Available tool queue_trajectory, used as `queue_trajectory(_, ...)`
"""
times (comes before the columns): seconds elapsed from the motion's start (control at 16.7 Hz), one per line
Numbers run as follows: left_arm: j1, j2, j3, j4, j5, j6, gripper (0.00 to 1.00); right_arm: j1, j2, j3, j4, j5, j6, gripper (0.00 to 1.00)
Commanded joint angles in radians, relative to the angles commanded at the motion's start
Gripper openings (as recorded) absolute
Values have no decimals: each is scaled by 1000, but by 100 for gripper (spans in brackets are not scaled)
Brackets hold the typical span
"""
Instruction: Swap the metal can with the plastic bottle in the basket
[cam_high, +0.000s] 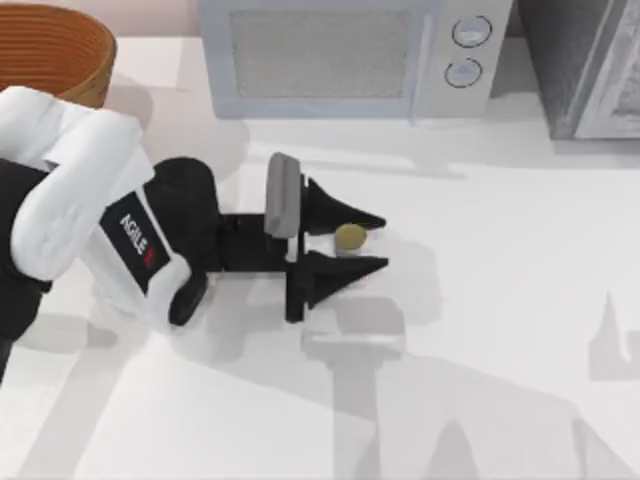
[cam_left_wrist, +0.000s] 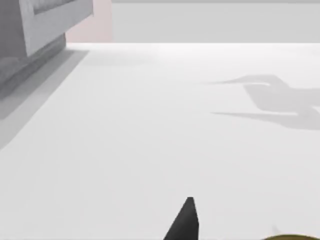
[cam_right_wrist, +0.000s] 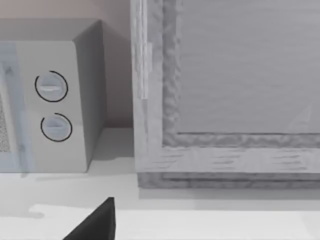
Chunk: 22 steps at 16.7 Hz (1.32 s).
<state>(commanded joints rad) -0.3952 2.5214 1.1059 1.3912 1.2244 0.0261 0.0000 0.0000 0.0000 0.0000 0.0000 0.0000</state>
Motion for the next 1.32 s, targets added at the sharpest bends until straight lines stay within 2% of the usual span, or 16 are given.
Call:
queue_trajectory(0.18,0,0,0,0,0,0,98,0,0,0,0,0,0,100)
queue_trajectory(0.24,0,0,0,0,0,0,100,0,0,0,0,0,0,100)
queue_trajectory(0.84,9,-10,-8,-10,-8,-3,100,0,0,0,0,0,0,100)
queue_trajectory(1.08,65,-152,-98,-129,-111,-17,100,0,0,0,0,0,0,100)
queue_trajectory(1.32,145,-460,-243,-329,-284,-17,100,0,0,0,0,0,0,100)
